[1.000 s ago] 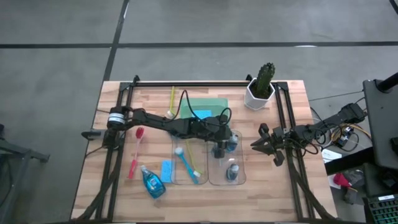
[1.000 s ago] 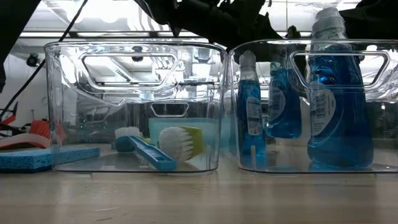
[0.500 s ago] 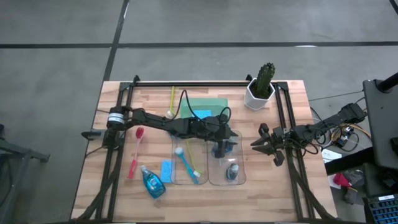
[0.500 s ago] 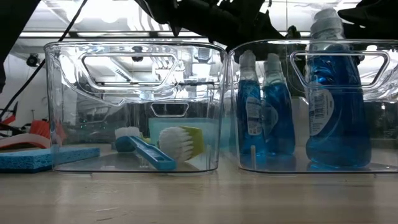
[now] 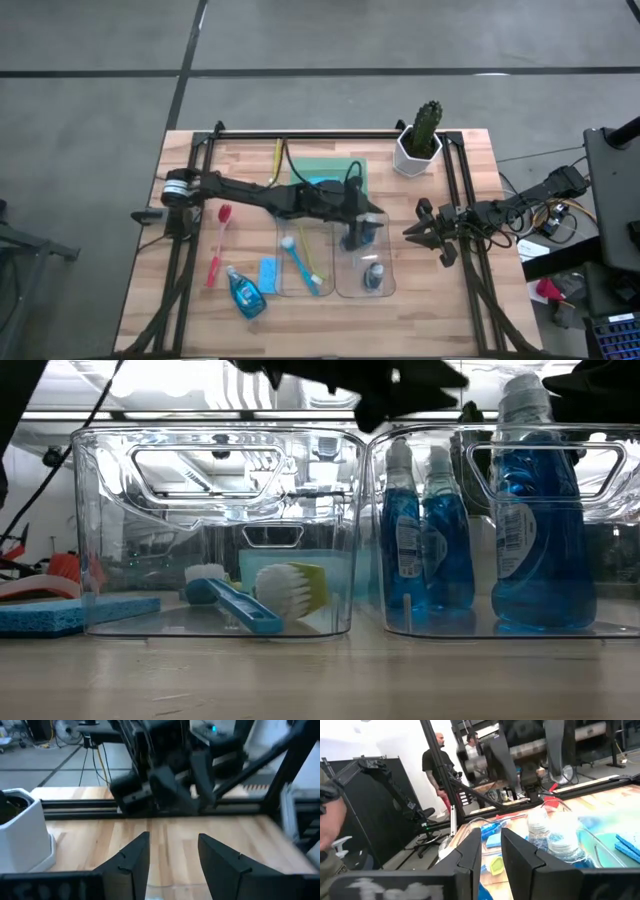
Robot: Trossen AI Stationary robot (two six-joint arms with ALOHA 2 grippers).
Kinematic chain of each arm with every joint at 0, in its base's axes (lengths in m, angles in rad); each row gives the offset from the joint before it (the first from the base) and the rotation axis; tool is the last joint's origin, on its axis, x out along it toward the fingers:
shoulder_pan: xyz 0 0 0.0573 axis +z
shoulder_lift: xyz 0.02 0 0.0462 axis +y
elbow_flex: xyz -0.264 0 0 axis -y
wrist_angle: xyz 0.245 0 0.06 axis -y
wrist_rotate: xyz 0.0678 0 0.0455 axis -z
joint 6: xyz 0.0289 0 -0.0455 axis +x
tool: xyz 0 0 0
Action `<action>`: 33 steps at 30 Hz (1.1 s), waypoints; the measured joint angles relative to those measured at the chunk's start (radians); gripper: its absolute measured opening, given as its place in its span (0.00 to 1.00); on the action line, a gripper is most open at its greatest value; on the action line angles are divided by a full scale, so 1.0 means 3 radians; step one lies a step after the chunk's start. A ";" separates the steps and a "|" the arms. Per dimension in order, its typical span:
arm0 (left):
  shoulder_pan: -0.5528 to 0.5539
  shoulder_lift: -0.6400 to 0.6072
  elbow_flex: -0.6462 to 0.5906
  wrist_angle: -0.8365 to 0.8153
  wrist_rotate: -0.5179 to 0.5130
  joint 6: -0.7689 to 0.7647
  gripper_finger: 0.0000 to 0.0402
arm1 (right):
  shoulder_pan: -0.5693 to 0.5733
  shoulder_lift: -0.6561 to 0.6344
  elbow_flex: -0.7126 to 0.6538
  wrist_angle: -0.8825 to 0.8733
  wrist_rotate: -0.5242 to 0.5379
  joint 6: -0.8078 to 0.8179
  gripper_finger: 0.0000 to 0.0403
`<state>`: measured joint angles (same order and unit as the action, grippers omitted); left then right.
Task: Pick & Place Kitchen Sink Supplies
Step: Put the blue dishwashing liquid bottle into the right transparent bin
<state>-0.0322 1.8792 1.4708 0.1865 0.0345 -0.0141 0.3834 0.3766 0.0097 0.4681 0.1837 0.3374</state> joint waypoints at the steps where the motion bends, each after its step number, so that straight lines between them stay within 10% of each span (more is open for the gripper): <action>1: 0.0000 -0.0059 -0.0001 -0.0029 -0.0001 -0.0114 0.39 | 0.0000 0.0002 0.0000 -0.0002 0.0000 0.0000 0.17; 21: -0.0247 -0.1315 -0.0011 -0.2791 -0.0019 -0.2905 0.39 | -0.0001 -0.0002 0.0000 -0.0001 0.0000 0.0002 0.21; 33: -0.1042 -0.1379 -0.0246 -0.3965 -0.0907 -0.5144 0.38 | 0.0001 -0.0003 0.0000 -0.0002 0.0000 0.0002 0.18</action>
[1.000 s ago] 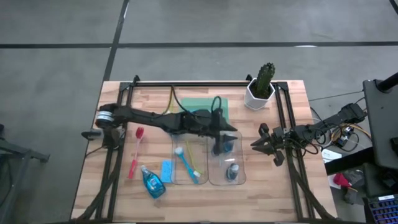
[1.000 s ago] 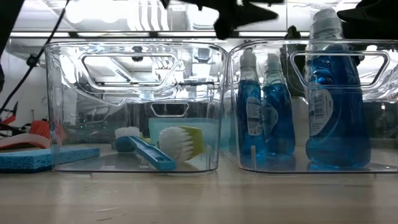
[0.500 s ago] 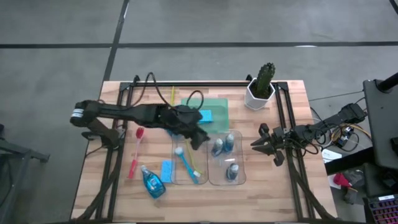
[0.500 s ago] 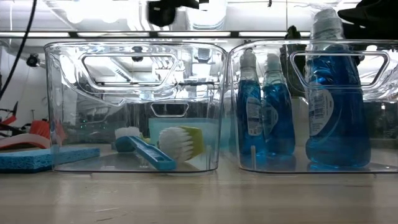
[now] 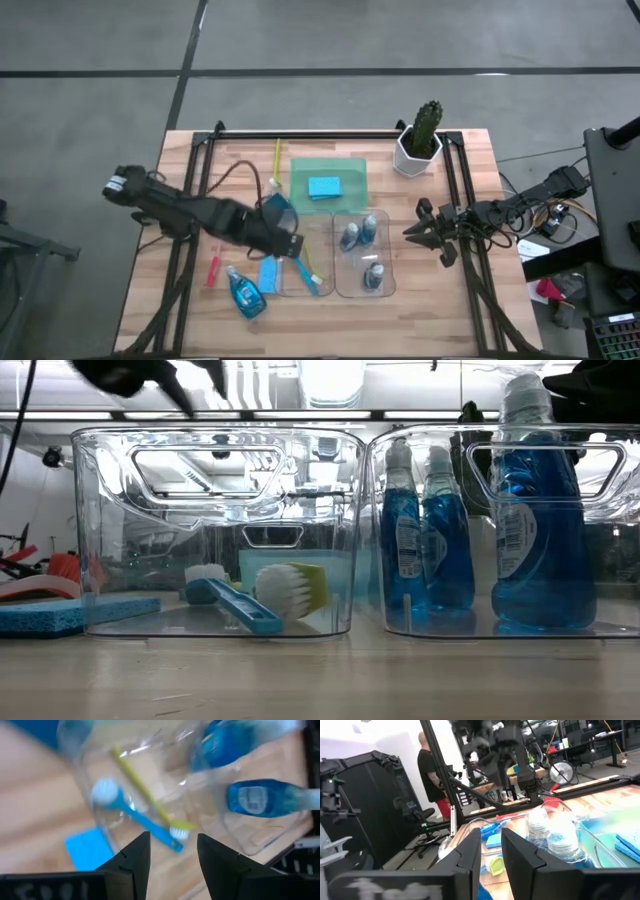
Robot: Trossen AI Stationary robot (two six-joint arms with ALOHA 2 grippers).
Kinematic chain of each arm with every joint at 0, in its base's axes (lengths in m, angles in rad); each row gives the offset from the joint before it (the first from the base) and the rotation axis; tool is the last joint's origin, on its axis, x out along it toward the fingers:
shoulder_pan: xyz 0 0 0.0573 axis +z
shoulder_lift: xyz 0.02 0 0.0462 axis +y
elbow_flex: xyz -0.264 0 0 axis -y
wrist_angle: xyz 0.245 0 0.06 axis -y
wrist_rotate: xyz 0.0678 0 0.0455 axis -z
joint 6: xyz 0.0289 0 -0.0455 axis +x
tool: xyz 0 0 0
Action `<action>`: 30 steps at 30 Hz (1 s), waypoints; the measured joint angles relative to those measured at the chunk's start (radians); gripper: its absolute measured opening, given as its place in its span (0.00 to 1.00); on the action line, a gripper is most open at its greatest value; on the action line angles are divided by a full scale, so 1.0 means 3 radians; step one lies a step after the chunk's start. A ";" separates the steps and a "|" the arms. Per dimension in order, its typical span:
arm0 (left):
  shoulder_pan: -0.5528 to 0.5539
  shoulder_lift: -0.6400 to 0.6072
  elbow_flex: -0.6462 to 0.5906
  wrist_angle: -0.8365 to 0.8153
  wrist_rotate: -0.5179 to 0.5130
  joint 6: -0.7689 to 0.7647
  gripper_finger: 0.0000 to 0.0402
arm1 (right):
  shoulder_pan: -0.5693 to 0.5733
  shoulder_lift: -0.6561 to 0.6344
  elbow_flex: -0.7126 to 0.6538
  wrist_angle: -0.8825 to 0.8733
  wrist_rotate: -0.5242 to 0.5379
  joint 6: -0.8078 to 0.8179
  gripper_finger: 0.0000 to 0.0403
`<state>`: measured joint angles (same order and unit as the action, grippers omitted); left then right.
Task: Pick & Place Kitchen Sink Supplies
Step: Put the blue dishwashing liquid bottle into the right transparent bin
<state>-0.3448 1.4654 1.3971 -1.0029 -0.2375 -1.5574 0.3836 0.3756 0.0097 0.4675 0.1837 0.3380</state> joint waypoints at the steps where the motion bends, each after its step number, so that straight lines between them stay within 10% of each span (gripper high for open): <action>1: -0.0070 0.0003 -0.0051 0.0003 0.0002 -0.0210 0.38 | -0.0001 0.0000 0.0000 0.0001 0.0000 -0.0001 0.17; 11: -0.0772 0.0005 -0.0563 -0.0038 0.0172 -0.1705 0.36 | -0.0001 0.0000 0.0000 0.0001 0.0000 -0.0001 0.16; 30: -0.0939 0.0025 -0.0791 -0.1203 0.0600 -0.2496 0.31 | 0.0000 0.0001 0.0000 0.0001 0.0000 0.0005 0.20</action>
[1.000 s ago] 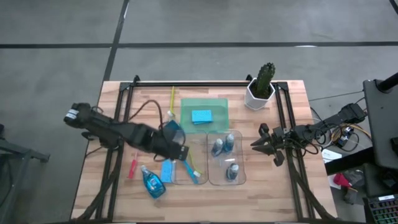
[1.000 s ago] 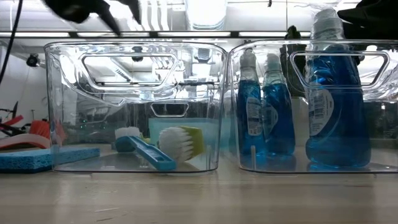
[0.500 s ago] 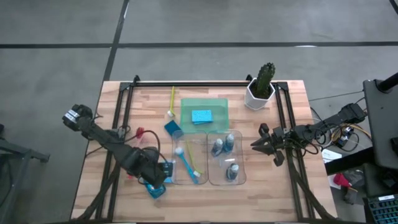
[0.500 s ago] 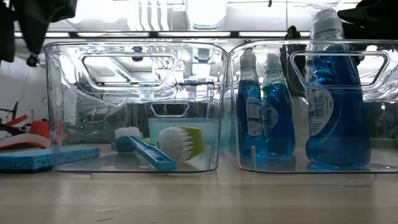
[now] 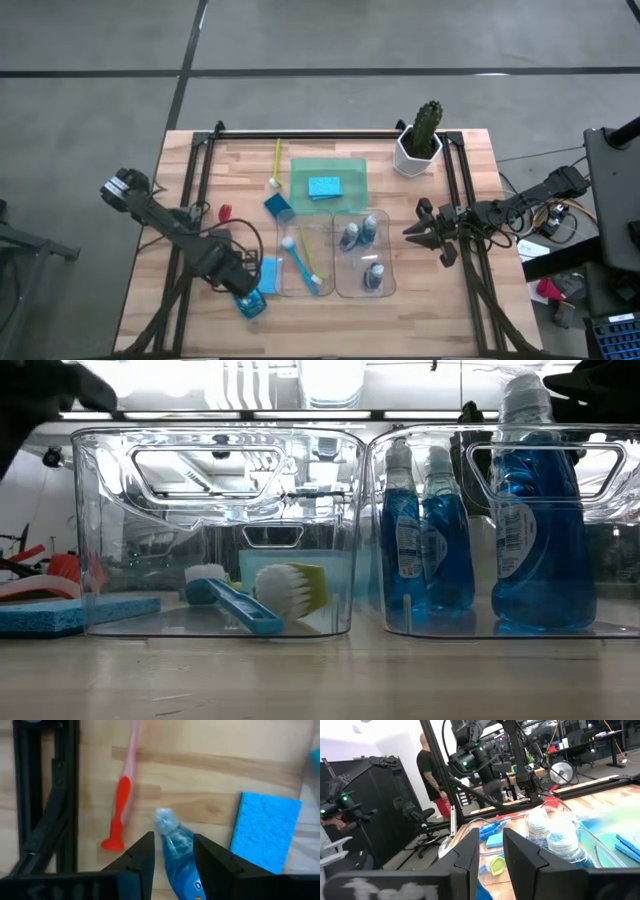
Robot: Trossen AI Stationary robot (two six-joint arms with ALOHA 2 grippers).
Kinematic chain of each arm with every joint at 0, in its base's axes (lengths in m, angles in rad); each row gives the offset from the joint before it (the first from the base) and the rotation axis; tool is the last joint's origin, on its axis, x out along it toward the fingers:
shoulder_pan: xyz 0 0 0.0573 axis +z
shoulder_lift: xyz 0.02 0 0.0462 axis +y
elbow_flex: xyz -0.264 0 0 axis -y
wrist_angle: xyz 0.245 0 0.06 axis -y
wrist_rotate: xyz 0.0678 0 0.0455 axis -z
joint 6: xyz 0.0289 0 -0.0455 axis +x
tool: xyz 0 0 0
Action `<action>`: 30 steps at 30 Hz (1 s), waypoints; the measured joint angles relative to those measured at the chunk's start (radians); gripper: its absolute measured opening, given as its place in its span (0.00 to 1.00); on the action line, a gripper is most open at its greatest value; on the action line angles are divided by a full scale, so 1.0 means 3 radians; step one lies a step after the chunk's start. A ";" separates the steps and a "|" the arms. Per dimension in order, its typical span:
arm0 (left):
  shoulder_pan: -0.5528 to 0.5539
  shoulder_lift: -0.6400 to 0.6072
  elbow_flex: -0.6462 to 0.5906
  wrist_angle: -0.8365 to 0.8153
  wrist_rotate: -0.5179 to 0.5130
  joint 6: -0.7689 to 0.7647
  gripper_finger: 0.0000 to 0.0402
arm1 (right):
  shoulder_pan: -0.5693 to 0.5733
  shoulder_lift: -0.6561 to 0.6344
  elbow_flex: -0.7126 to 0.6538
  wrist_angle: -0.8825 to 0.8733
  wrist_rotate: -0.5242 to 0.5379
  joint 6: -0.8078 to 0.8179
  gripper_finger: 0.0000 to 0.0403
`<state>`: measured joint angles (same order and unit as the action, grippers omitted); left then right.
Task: Pick & Place Kitchen Sink Supplies
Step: Put the blue dishwashing liquid bottle into the right transparent bin
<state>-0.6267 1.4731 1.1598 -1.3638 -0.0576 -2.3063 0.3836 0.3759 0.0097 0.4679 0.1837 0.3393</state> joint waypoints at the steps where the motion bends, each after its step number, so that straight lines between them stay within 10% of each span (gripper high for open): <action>1: 0.0019 0.0000 -0.0043 0.0070 0.0023 -0.0006 0.31 | -0.0001 0.0000 0.0000 0.0000 0.0000 -0.0004 0.20; 20: 0.0107 0.0068 -0.0862 0.1316 0.0231 -0.0079 0.61 | 0.0000 0.0000 0.0000 0.0000 0.0000 -0.0002 0.18; 30: 0.0098 0.0058 -0.0840 0.1426 0.0281 -0.0025 0.61 | -0.0001 0.0000 0.0000 0.0000 0.0000 -0.0001 0.21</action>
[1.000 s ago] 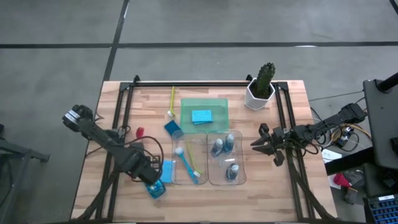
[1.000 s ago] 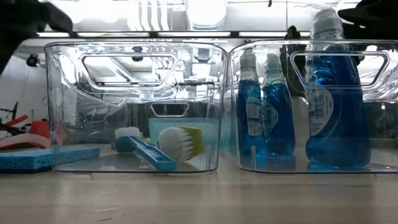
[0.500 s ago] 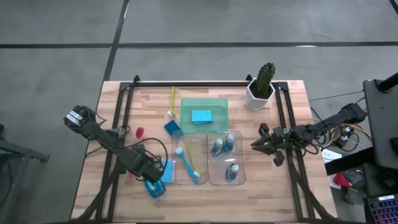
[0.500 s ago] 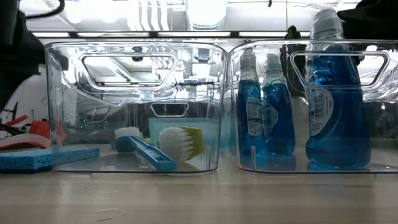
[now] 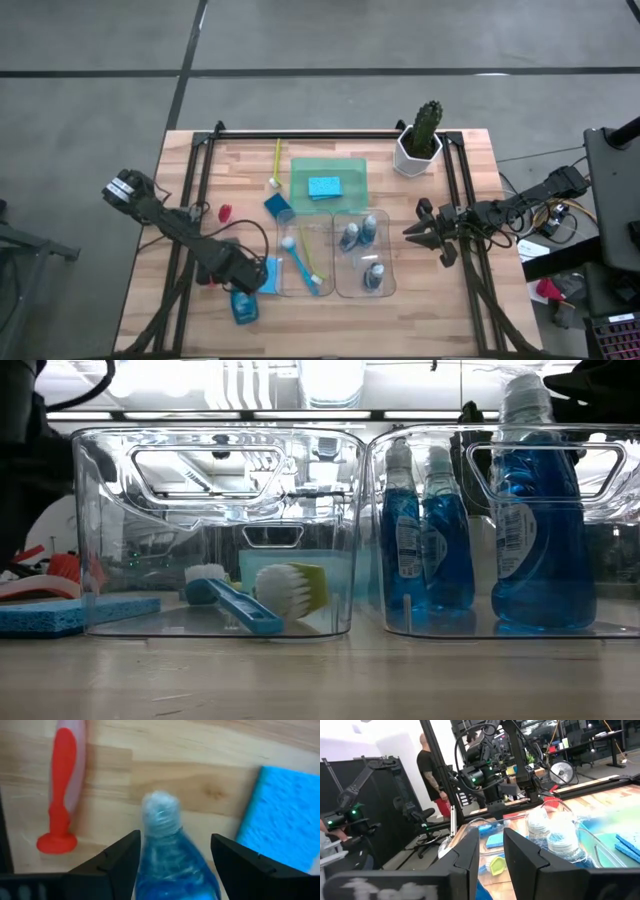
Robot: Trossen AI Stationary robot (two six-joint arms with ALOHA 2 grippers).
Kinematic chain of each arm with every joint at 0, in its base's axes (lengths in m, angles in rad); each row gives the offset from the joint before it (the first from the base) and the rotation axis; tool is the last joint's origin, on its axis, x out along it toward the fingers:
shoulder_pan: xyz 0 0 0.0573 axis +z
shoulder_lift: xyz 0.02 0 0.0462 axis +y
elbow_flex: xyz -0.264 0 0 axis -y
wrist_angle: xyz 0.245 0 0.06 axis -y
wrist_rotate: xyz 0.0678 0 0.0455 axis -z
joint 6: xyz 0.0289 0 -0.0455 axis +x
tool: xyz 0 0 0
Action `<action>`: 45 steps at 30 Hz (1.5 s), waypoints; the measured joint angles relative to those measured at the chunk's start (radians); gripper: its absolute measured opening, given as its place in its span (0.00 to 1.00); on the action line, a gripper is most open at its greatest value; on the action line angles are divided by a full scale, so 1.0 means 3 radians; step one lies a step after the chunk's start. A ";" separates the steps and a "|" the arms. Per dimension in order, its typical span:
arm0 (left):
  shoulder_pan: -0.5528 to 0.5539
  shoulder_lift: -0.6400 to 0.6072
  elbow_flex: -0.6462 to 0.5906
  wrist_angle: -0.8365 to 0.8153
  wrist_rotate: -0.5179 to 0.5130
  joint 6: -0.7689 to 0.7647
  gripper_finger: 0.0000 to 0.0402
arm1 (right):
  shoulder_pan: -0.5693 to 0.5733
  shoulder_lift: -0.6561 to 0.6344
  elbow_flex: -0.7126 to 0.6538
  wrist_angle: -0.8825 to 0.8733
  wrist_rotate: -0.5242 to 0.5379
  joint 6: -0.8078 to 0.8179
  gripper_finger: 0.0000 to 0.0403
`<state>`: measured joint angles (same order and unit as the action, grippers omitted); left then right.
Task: Pick & Place Kitchen Sink Supplies
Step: Put the blue dishwashing liquid bottle into the right transparent bin
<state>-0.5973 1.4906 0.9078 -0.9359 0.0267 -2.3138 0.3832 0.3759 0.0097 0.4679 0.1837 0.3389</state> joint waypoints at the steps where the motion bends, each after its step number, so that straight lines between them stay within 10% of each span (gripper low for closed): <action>1: -0.0007 0.0000 0.0030 -0.0005 -0.0024 0.0021 0.61 | 0.0000 0.0000 0.0000 0.0000 0.0000 -0.0002 0.22; 30: -0.0057 0.0011 -0.0281 0.0352 -0.0155 -0.0003 0.57 | 0.0001 0.0000 0.0000 0.0000 0.0000 -0.0004 0.20; 45: -0.0065 0.0011 -0.0306 0.0447 -0.0155 0.0142 0.30 | 0.0000 0.0000 0.0000 0.0000 0.0000 -0.0001 0.18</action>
<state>-0.6167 1.4940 0.8162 -0.8017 -0.0196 -2.2711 0.3832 0.3759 0.0097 0.4679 0.1837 0.3386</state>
